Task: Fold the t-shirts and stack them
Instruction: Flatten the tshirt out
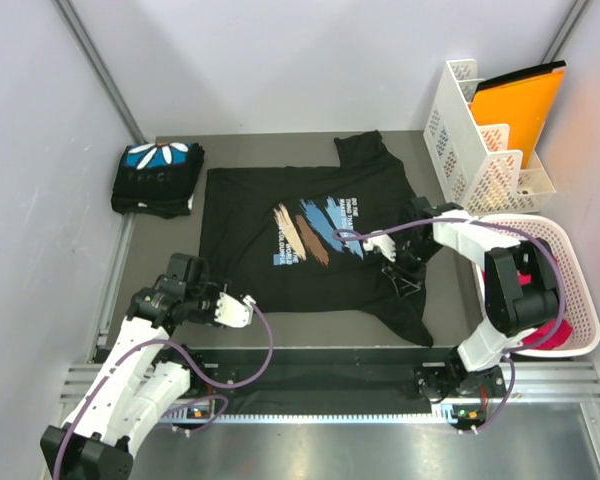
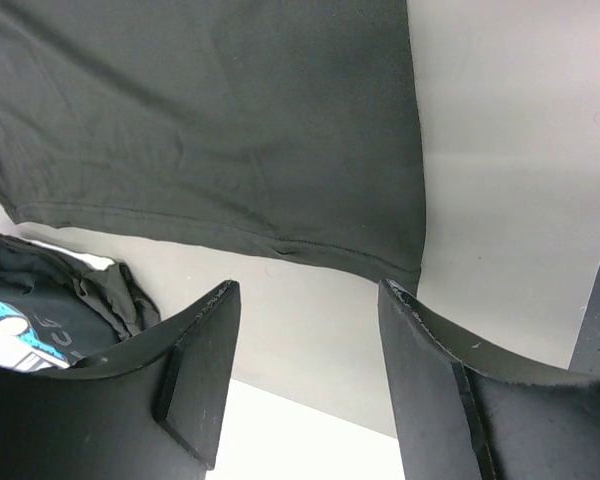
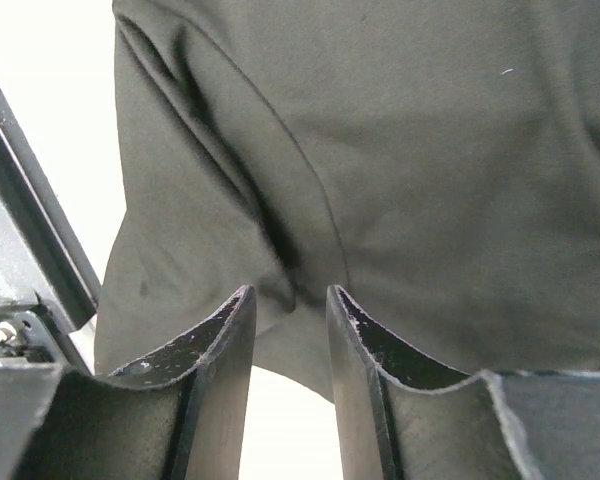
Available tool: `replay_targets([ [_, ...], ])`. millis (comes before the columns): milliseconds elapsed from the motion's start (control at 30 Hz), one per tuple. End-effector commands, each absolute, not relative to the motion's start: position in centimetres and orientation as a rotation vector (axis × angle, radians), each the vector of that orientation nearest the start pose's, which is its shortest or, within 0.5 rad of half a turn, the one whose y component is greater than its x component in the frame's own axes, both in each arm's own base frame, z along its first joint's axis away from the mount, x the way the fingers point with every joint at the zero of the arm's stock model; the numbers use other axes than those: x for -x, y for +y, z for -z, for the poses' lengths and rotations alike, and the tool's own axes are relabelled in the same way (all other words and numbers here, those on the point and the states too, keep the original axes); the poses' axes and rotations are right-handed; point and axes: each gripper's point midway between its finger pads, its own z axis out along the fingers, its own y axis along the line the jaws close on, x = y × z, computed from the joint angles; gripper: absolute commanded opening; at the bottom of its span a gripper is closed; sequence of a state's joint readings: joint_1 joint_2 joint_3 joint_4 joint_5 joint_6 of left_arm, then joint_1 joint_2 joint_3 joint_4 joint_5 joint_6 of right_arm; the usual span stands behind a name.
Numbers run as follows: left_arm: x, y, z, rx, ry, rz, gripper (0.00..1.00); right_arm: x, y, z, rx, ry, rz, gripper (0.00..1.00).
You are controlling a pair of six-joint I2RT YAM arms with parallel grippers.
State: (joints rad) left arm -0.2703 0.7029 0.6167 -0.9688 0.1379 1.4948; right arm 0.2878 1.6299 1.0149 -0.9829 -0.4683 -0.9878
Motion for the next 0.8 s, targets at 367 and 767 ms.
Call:
replay_targets([
  [367,-18.8,-3.9,-10.9,2.888,-2.254,0.35,0.63,-21.9,11.9,-4.5,1.764,2.308,-0.65,0.0],
  [767,-19.9,-4.4,-10.5,2.9,-2.253,0.343,0.63,-19.8,14.5,-10.6,1.914,2.108,-0.697,0.0],
])
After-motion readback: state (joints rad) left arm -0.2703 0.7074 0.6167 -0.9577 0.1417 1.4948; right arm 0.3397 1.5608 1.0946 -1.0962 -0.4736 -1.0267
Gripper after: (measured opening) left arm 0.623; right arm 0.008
